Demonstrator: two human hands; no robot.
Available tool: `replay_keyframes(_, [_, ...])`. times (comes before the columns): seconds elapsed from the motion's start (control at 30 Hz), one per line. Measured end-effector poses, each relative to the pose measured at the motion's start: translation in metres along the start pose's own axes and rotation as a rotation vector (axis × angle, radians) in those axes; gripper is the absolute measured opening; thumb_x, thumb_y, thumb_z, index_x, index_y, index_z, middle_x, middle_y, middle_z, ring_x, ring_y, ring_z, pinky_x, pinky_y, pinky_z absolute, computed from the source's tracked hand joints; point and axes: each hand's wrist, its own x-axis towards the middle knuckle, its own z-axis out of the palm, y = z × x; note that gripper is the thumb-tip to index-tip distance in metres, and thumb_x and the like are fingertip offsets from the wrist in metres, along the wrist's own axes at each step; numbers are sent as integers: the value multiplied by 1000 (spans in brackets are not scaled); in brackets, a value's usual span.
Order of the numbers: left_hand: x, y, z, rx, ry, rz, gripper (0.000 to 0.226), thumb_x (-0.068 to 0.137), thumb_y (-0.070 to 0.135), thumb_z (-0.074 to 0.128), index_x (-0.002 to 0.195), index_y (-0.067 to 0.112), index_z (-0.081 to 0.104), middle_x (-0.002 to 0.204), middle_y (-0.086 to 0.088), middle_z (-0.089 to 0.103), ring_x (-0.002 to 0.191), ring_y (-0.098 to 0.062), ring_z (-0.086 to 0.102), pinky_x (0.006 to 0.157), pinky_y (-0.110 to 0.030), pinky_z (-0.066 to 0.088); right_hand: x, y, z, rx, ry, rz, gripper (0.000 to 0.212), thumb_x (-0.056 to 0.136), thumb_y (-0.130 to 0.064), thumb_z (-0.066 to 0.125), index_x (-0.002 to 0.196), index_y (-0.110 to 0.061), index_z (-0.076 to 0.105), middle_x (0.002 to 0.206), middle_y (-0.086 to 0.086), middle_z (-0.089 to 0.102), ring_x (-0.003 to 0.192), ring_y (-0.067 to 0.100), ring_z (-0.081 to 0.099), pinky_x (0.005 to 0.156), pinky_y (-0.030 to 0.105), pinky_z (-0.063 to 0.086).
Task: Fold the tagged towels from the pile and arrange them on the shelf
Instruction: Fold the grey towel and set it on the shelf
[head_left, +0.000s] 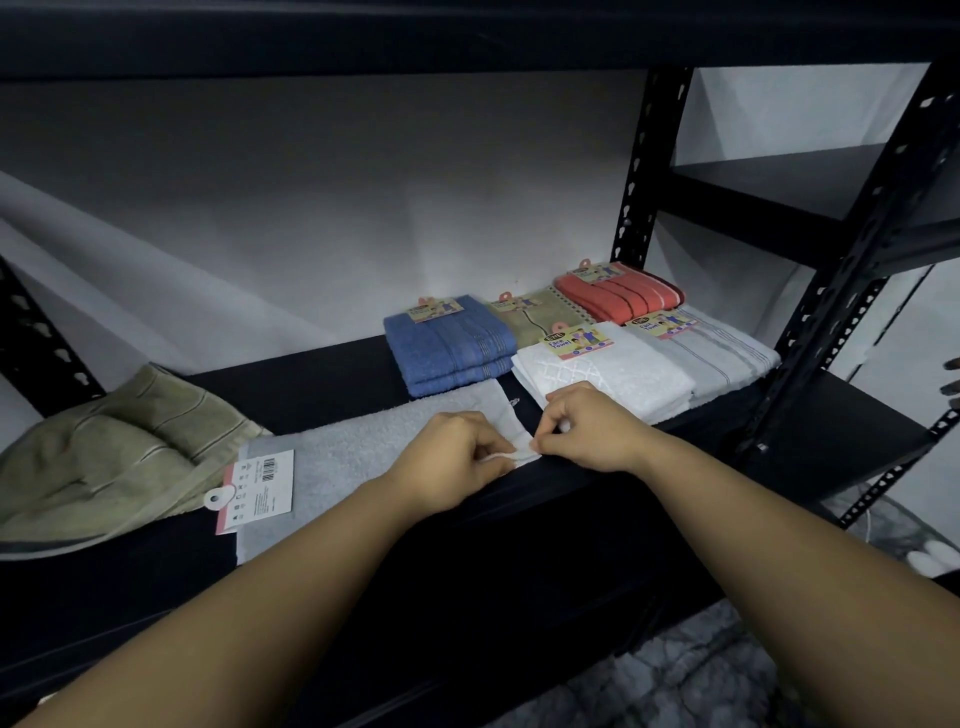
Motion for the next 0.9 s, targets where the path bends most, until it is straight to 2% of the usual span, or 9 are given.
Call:
replay_keyframes(0.17, [-31,-11,-16,13,29,-2,14,91,29,78,103,28,83,87,16,62,80,-2,63,76,-12,48,1,-7,-2,-22,-21,41,25,83,-23,81,62,-32,70,72,-15,64,104,9,47,77,12,36])
replay_keyframes(0.27, [-52,-23,-29,33,35,-7,15,91,29,77,105,30,83,84,15,60,78,-2,63,73,-9,44,3,-5,-1,-8,-17,60,23,80,-23,82,60,-30,72,71,-15,67,97,11,52,75,15,38])
replay_keyframes(0.4, [-80,-35,-46,46,40,-35,19,90,33,78,109,31,82,85,16,58,81,-3,63,74,-12,45,4,-4,0,-11,-10,58,18,77,-24,82,62,-29,74,71,-19,70,93,7,55,75,18,41])
replay_keyframes(0.47, [-93,-40,-53,40,44,-46,23,90,37,79,112,31,81,88,13,59,83,-5,63,75,-15,48,3,-7,-1,13,-3,59,14,77,-22,83,66,-26,76,75,-10,73,84,7,61,71,18,45])
replay_keyframes(0.53, [-104,-45,-60,31,54,-62,27,88,41,79,113,32,80,90,12,60,87,-6,62,77,-16,50,2,-10,-1,50,16,55,11,78,-18,84,74,-25,76,78,-3,75,74,13,67,67,20,48])
replay_keyframes(0.6, [-114,-48,-66,23,75,-78,31,85,48,77,111,31,81,91,12,60,91,-8,61,79,-18,50,0,-12,-1,75,32,43,16,78,-15,85,84,-26,75,81,-1,75,70,17,66,64,20,49])
replay_keyframes(0.7, [-127,-52,-72,10,108,-108,33,81,51,77,107,32,82,88,11,60,91,-10,61,81,-23,52,-2,-15,-3,52,26,26,22,79,-14,84,90,-31,74,83,-1,74,76,20,66,69,26,50])
replay_keyframes(0.9, [-147,-65,-83,-106,145,-188,23,79,34,86,101,30,84,89,8,66,89,-12,68,85,-29,57,0,-22,-5,-43,-25,43,19,82,-15,83,86,-32,79,85,-1,76,87,9,68,75,17,48])
